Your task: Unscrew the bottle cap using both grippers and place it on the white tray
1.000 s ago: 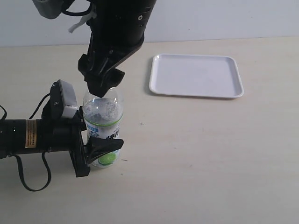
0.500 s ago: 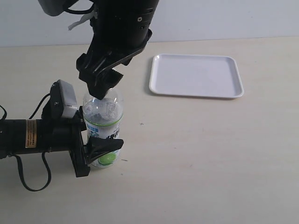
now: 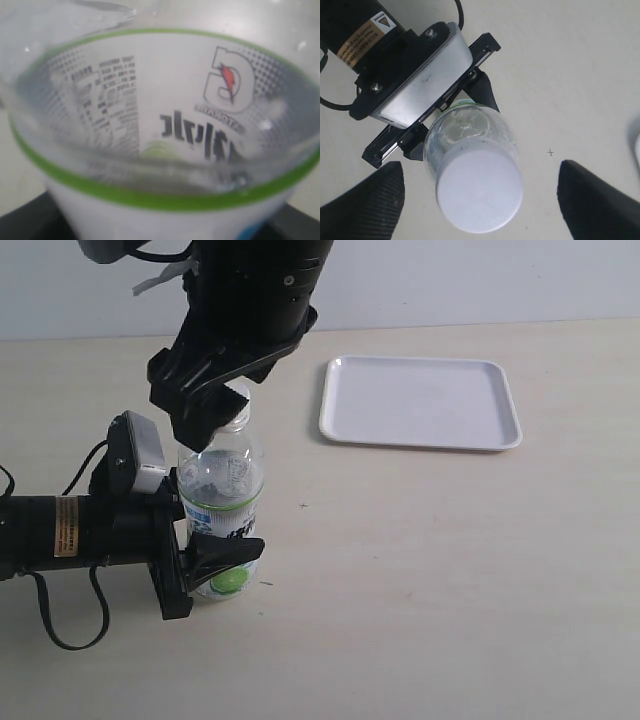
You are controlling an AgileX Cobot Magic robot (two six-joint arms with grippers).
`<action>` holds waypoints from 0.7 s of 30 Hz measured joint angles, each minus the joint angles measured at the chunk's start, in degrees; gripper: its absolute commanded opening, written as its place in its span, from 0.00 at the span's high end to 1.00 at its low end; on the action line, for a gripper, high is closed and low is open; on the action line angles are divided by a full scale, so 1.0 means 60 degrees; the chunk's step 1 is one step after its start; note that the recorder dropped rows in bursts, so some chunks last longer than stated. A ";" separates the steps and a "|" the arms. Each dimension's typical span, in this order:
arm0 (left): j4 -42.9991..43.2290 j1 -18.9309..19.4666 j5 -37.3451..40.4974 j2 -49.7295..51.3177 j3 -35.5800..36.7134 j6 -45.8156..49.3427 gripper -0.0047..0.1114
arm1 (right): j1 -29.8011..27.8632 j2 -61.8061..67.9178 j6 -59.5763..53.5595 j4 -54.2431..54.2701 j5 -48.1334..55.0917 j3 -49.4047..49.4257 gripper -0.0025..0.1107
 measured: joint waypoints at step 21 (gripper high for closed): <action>0.0000 0.0000 0.0000 0.0000 0.0000 0.0000 0.96 | 0.0000 -0.0250 0.0085 -0.0332 -0.0180 0.0000 0.35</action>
